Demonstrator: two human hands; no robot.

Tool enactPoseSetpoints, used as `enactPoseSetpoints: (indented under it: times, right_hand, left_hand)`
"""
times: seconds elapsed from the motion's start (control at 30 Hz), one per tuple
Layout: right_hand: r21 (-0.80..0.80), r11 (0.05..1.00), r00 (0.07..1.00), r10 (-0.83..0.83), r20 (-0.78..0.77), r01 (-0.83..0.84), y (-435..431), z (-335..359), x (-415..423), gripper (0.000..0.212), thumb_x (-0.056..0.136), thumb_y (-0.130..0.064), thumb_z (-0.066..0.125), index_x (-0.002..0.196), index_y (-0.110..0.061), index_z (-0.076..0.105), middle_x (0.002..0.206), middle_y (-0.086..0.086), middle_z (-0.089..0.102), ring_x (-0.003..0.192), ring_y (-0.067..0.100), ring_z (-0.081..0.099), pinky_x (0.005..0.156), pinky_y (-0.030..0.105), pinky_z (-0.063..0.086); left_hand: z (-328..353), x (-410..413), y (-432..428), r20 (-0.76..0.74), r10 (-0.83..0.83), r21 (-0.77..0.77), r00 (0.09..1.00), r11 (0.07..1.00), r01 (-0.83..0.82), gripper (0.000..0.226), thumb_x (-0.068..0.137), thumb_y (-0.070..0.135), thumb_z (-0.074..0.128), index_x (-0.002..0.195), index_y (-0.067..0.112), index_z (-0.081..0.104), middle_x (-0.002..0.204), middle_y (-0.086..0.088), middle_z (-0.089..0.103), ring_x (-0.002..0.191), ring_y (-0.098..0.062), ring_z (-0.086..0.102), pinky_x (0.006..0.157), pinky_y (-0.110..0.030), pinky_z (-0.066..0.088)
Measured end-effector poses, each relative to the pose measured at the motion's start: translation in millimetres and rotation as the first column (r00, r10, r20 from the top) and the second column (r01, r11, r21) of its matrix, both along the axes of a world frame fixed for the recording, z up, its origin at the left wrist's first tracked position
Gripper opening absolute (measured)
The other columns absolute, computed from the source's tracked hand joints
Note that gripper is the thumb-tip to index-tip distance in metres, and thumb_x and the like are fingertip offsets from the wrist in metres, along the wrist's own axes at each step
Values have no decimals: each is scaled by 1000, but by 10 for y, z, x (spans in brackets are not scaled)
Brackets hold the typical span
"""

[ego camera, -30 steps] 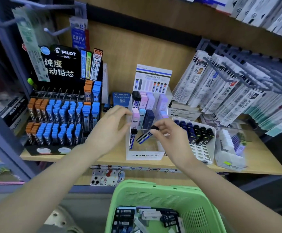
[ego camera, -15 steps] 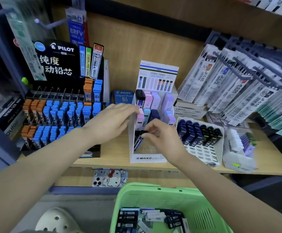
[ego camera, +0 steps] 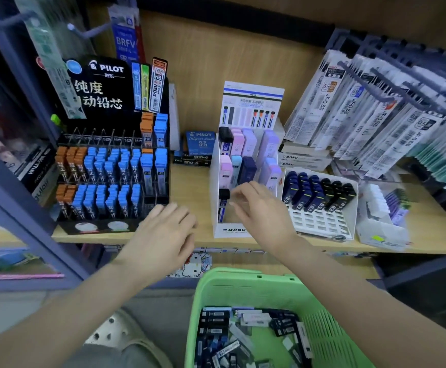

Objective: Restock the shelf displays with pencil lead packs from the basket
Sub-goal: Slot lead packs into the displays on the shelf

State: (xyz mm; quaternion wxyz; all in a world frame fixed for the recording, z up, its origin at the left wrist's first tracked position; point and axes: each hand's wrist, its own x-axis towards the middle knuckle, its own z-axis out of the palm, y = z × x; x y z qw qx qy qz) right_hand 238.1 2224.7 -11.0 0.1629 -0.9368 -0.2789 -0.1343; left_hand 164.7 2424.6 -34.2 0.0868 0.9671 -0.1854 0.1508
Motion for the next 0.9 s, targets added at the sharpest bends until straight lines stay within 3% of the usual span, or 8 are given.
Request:
enactPoseSetpoints:
  times: [0.17, 0.3, 0.37, 0.43, 0.5, 0.57, 0.7, 0.9]
  right_hand:
    - [-22, 999, 992, -24, 124, 27, -371, -206, -375, 24, 89, -32, 41, 87, -18, 61, 80, -8, 57, 75, 9, 53, 59, 15, 34]
    - [-90, 996, 999, -5, -39, 2, -819, -660, -737, 21, 89, -31, 44, 85, -21, 61, 77, -9, 57, 67, 7, 55, 53, 13, 35]
    - [-111, 994, 988, -28, -152, 11, -1074, -952, -923, 5, 86, -26, 59, 86, -21, 61, 79, -8, 59, 67, 7, 57, 53, 14, 43]
    - [-127, 990, 949, -90, -303, 54, -1336, -1295, -1123, 15, 77, -21, 72, 88, -22, 62, 82, -8, 60, 68, 8, 60, 52, 15, 46]
    - [-207, 976, 865, -163, -475, 70, -1548, -1621, -1313, 19, 82, -21, 67, 100, -21, 61, 94, -4, 60, 82, 14, 62, 67, 27, 55]
    - [-299, 954, 739, -216, -638, 20, -1685, -1908, -1478, 30, 94, -21, 48, 124, -19, 50, 121, 1, 52, 110, 20, 53, 95, 38, 46]
    - [-310, 950, 460, -289, -840, 31, -1837, -2323, -1638, 48, 95, -10, 43, 141, -17, 31, 143, 4, 34, 126, 24, 40, 103, 32, 37]
    - [-256, 957, 328, -288, -900, 140, -1862, -2839, -1577, 52, 93, -12, 50, 142, -16, 33, 144, 6, 37, 128, 25, 40, 103, 28, 35]
  left_hand:
    - [-412, -430, -281, -140, 11, 26, 990, 1000, -7, 21, 79, 27, 42, 82, 19, 61, 78, 5, 56, 72, -15, 53, 70, -27, 41]
    - [-776, -701, -639, -324, -65, 23, 944, 997, 76, 26, 58, 27, 77, 80, 23, 64, 78, 10, 56, 69, -5, 56, 65, -22, 54]
    - [-1000, -801, -833, -428, -93, 24, 899, 993, 115, 32, 53, 31, 82, 79, 25, 65, 77, 12, 57, 69, -3, 57, 65, -21, 54]
    - [-1136, -863, -1023, -501, -105, 33, 859, 990, 140, 32, 59, 32, 81, 85, 24, 65, 83, 10, 58, 75, -6, 58, 72, -24, 54]
    - [-1312, -874, -1210, -612, -85, 58, 786, 987, 152, 31, 85, 27, 61, 114, 17, 57, 111, 2, 54, 104, -13, 53, 98, -30, 43]
    - [-1588, -889, -1331, -697, -73, 56, 714, 986, 155, 39, 96, 22, 40, 135, 16, 40, 131, -1, 42, 121, -15, 40, 111, -31, 28]
    - [-2032, -862, -1480, -850, -6, 90, 526, 984, 156, 49, 96, 28, 44, 142, 17, 31, 139, -2, 37, 126, -18, 39, 107, -33, 32]
    - [-2537, -738, -1565, -939, 81, 103, 334, 994, 49, 56, 95, 37, 51, 144, 22, 28, 142, 2, 37, 116, -17, 50, 92, -29, 42]
